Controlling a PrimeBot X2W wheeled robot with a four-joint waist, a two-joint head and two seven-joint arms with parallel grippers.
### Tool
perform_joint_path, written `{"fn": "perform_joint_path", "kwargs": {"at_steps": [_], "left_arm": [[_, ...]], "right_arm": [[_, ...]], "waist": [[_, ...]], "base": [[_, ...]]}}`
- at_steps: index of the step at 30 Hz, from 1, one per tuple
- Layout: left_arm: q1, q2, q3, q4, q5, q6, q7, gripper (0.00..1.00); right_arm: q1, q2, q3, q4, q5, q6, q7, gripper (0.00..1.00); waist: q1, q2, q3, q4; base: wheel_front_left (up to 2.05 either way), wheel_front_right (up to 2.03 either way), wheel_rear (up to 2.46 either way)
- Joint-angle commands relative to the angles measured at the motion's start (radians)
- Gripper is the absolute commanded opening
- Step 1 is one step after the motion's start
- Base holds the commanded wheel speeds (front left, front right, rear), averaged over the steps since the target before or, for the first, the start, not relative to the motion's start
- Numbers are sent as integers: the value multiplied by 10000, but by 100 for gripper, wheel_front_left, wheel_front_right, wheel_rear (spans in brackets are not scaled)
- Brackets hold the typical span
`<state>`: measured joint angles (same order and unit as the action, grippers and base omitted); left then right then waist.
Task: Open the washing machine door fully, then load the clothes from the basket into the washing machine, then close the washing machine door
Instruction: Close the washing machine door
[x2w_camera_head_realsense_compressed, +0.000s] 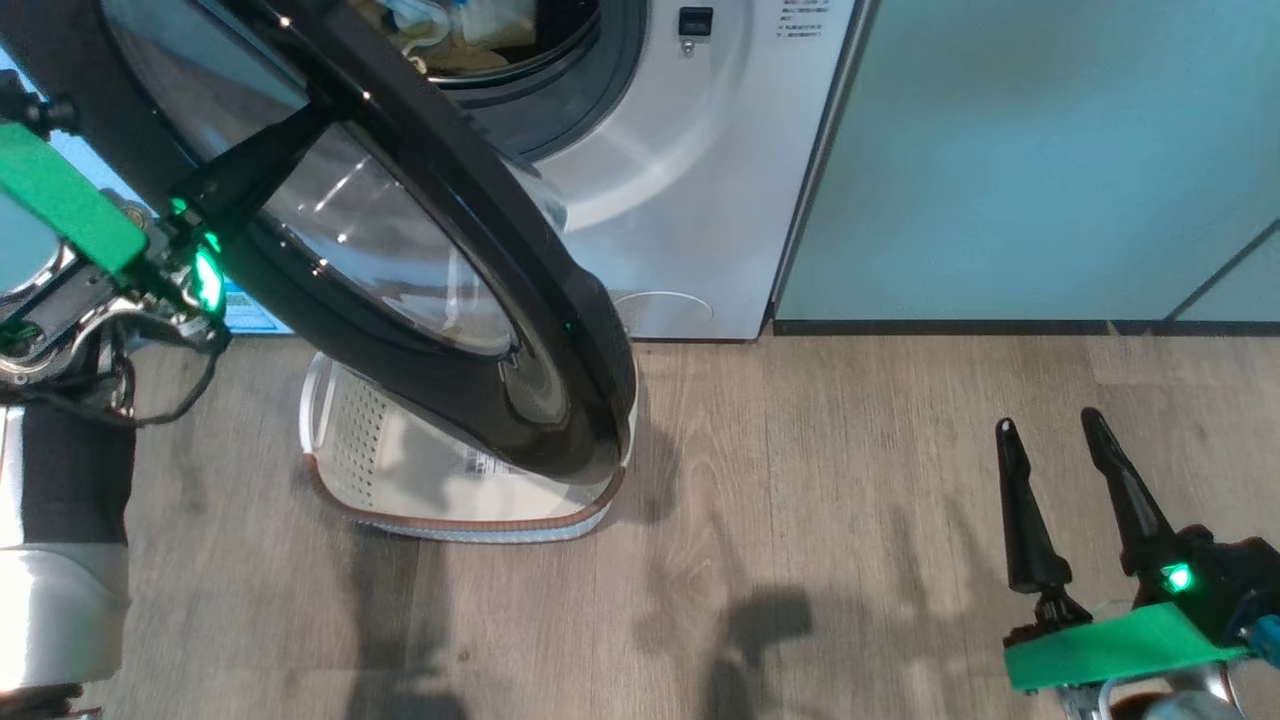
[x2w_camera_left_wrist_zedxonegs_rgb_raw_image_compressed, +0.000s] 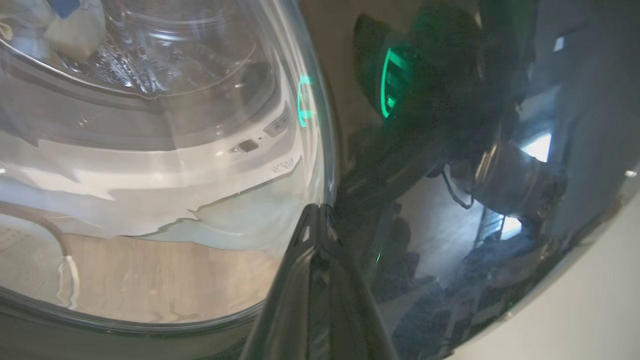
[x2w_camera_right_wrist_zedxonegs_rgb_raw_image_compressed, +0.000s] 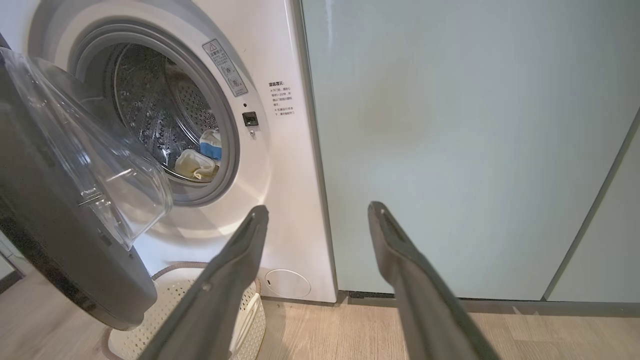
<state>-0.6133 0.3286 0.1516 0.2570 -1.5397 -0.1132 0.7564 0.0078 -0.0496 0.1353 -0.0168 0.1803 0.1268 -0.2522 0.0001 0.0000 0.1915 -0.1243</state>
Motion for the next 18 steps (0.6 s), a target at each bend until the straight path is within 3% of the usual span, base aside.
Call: {"fn": "perform_joint_path", "kwargs": {"at_steps": [1, 8, 18], "left_arm": [[-637, 388, 324, -302, 60, -169, -30, 0], [-491, 339, 440, -333, -111, -172, -42, 0], [412, 45, 1364, -1062, -635, -173, -511, 0]], "right_arm": [[-363, -7, 198, -352, 92, 39, -95, 100], [-229, -7, 124, -373, 52, 39, -95, 100], [-46, -7, -63, -355, -66, 39, -95, 100]], "waist": [[-1, 0, 5, -45], [-1, 0, -44, -18], [-1, 0, -289, 264]], "base": [[0, 0, 0], [0, 0, 0], [0, 0, 0]]}}
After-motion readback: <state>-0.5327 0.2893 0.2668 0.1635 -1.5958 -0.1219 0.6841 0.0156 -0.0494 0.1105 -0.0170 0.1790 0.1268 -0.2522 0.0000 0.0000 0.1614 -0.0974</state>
